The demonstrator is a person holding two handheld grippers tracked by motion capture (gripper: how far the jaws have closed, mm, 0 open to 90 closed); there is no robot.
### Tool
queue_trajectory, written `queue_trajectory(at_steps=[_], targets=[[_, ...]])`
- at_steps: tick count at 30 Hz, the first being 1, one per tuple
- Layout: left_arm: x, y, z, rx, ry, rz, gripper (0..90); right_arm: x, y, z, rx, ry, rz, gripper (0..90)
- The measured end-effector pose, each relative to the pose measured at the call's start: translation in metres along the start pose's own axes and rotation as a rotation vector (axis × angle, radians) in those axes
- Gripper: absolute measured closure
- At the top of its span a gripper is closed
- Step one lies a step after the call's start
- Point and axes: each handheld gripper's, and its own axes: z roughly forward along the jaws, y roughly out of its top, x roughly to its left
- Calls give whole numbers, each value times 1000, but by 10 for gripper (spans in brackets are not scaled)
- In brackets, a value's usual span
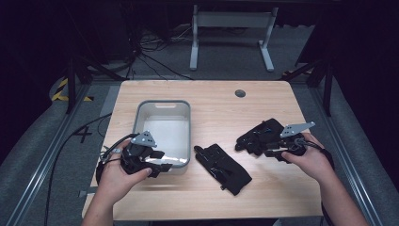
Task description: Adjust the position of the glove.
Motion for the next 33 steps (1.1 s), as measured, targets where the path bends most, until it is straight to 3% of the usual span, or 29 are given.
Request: queue_trajectory(at_steps=[7,11,20,23,30,33], targets=[[-6,3,1,-30,0,23,486,11,4,4,-29,33,17,618],[-10,3,3,-57,-16,48,507,22,9,15,-28,79,-10,620],[-15,7,9,-27,-54,53,560,50,17,36,19,114,-58,622],[-18,8,11,-19,-46,59,546,57,19,41,22,129,-68,615],[-19,9,9,-23,-43,56,528,65,21,45,17,147,-93,607],[-20,9,9,-19,-43,60,526,70,23,47,12,152,-79,606]])
